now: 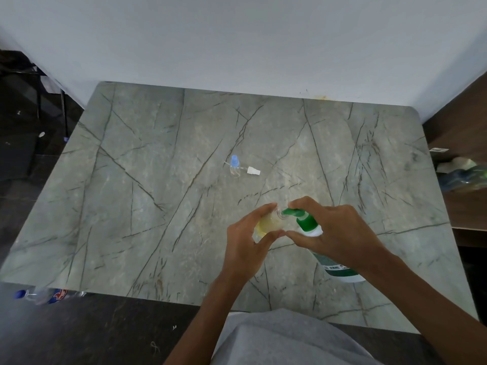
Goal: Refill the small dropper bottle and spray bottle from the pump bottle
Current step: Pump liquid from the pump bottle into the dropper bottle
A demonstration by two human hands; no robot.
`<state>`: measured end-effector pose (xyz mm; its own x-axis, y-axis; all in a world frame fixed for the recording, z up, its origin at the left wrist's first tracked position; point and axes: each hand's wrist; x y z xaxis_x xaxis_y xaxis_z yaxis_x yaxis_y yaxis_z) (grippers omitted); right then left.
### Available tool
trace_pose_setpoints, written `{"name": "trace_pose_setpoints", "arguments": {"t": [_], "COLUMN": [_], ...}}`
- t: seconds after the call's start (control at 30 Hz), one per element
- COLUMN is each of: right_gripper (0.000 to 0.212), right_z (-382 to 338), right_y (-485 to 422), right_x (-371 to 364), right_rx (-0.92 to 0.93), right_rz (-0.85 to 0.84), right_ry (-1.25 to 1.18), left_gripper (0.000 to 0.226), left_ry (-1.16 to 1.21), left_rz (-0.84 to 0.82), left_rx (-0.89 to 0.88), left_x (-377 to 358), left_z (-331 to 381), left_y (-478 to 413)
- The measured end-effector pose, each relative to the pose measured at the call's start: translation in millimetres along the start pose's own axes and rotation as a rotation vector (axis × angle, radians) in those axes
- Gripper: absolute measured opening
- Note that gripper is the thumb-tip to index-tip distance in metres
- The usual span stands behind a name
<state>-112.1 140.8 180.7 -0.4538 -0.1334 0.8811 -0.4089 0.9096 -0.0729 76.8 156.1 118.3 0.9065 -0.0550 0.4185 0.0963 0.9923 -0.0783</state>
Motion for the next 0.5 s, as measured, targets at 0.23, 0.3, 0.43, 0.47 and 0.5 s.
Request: {"name": "trace_pose_setpoints", "arguments": {"t": [0.23,0.3,0.43,0.47,0.5], "right_gripper": [0.065,0.066,0.065,0.064,0.062], "right_z": [-2.4,-2.3,-1.3,-1.3,-1.0], "right_y": [1.1,1.4,1.9,1.7,1.6], "right_x": [0.1,-1.2,-2.3,-2.2,-2.5], "right_rx": [0.003,-0.018,-0.044,-0.045,-0.043], "right_rz": [-0.025,-0.039,-0.043,-0.034,-0.025], "right_ry": [0.066,0.059,0.041,0.029,0.017], "left_gripper": [0.053,0.053,0.053,0.053,0.052], "left_ry": [0.007,0.009,0.017,0.019,0.018], "left_rz": [0.009,0.014,0.014,0.015,0.016], "left_rx": [0.017,0.011,0.015,0.014,0.012], "left_x": [2.9,2.8,2.7,2.8,3.1], "left_z": [0.9,0.9,1.3,1.7,1.9], "left_y": [-2.1,-2.3,-3.4,-3.6,-3.8]}}
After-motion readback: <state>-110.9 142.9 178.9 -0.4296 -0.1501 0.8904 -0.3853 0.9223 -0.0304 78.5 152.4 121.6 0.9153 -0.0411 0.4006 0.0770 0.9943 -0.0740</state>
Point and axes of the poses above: each hand's wrist, its own y-axis away from the middle knuckle, its own x-axis out of the back of the hand, z = x × y, and after that the axes turned 1 degree about -z, right-handed
